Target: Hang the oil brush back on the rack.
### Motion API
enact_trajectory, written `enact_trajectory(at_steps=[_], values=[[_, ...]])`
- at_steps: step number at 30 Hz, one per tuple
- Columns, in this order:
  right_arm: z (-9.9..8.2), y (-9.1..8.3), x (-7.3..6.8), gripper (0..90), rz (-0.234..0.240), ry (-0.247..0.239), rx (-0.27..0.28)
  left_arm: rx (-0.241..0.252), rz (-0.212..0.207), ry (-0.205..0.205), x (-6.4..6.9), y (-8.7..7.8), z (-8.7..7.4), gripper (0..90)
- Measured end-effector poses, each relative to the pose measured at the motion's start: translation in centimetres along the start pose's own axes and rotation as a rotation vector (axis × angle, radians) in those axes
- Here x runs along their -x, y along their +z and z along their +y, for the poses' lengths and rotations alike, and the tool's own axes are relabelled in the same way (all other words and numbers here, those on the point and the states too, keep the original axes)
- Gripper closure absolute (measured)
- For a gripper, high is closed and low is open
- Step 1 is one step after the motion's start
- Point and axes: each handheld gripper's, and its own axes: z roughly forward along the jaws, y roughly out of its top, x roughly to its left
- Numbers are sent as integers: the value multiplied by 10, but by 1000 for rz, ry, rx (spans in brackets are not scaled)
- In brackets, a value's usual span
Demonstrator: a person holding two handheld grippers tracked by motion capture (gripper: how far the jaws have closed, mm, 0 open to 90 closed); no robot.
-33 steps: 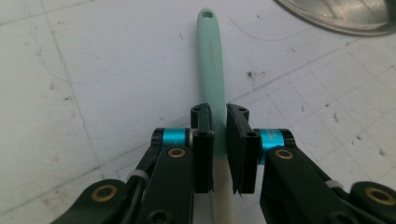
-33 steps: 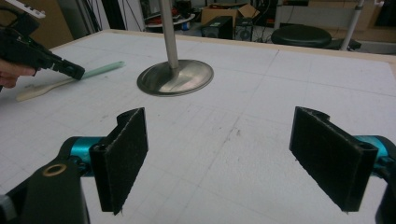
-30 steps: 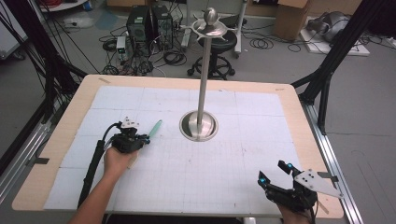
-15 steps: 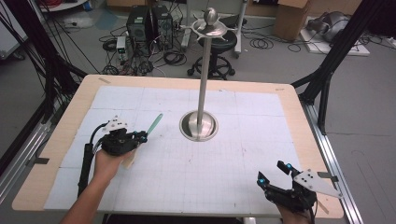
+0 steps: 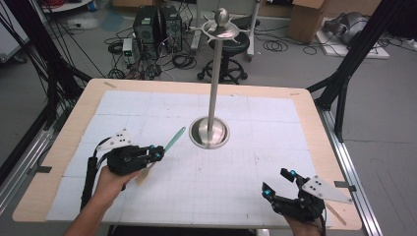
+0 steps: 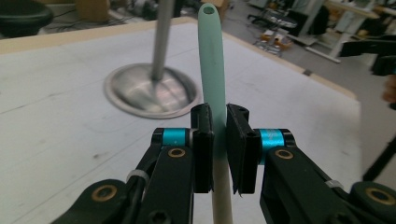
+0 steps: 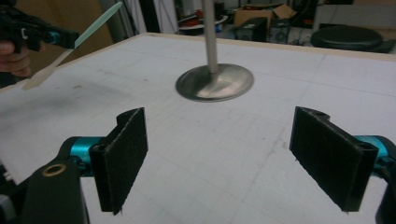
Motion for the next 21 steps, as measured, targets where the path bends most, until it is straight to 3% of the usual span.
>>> enact_trajectory(at_steps=[5, 7, 8, 13, 21], values=[[5, 6, -6, 182, 87, -6, 10, 22, -99, 31, 16, -1, -1, 808], [6, 8, -8, 182, 106, -12, 15, 25, -112, 40, 17, -1, -1, 808], [9, 10, -10, 182, 143, -13, 19, 31, -142, 53, 22, -2, -2, 808], [15, 16, -16, 182, 227, -25, 39, 40, -205, 74, 31, 0, -8, 808], [27, 34, -30, 183, 370, -66, -1, 41, -305, 113, 45, 5, -7, 808]])
